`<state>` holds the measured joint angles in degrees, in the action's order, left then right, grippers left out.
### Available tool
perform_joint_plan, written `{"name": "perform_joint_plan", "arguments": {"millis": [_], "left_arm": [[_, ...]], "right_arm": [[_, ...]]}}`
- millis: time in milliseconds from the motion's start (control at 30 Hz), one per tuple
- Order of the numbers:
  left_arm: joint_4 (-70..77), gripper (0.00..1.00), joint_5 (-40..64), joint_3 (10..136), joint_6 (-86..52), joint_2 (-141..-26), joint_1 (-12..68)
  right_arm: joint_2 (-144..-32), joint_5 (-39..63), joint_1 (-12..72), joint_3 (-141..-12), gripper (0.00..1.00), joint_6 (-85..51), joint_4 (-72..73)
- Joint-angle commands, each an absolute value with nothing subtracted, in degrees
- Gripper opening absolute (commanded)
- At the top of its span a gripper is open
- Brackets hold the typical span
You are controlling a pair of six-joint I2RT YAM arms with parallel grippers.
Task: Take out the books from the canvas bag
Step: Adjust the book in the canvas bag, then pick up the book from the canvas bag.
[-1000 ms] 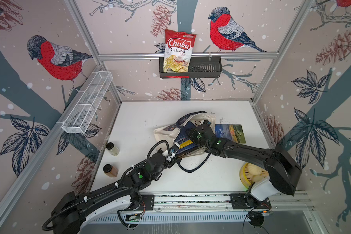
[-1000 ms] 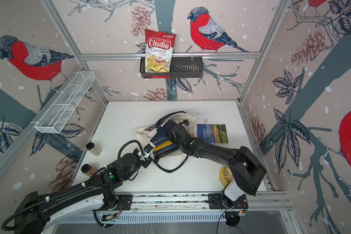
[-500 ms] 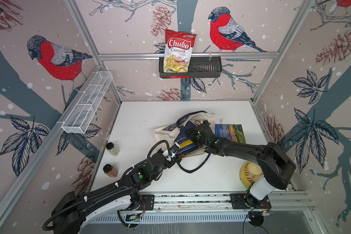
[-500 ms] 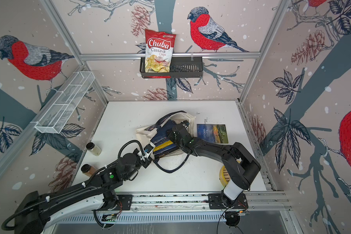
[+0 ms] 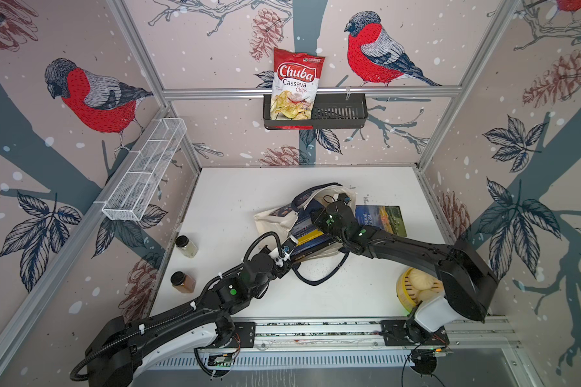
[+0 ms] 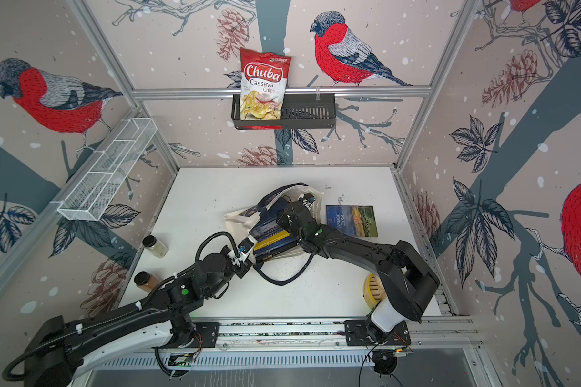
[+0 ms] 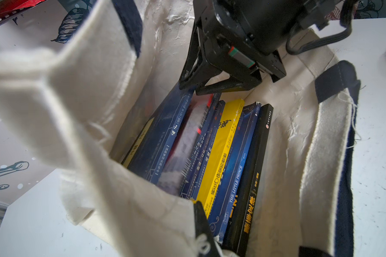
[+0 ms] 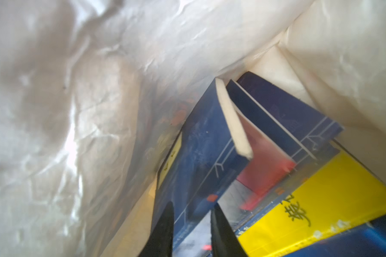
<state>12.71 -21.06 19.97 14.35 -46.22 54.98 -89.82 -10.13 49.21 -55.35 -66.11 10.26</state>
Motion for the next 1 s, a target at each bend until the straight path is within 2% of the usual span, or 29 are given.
{"name": "perform_joint_plan", "arguments": {"millis": [0, 367, 533, 667, 833, 967], "left_arm": [[16.28, 0.00, -19.25, 20.56, 15.47, -46.12, 55.20], [16.58, 0.00, -20.07, 20.48, 15.66, -45.94, 55.19], [16.91, 0.00, -19.63, 20.32, 15.75, -45.57, 55.16], [16.96, 0.00, -19.42, 20.22, 15.78, -45.28, 55.15], [17.31, 0.00, -19.18, 20.13, 15.84, -45.01, 55.20], [17.70, 0.00, -19.16, 19.87, 15.82, -44.36, 55.19]], "right_arm": [[-90.20, -11.59, 48.29, -54.88, 0.28, -64.89, 11.20], [-94.06, -9.05, 46.65, -55.85, 0.33, -65.20, 15.50], [-96.32, -8.55, 46.83, -56.18, 0.40, -64.27, 22.00], [-98.27, -9.63, 47.85, -58.63, 0.40, -62.77, 22.84], [-103.11, -6.91, 48.07, -62.41, 0.33, -63.72, 21.70], [-103.59, -7.21, 47.94, -61.16, 0.19, -65.35, 21.98]]}}
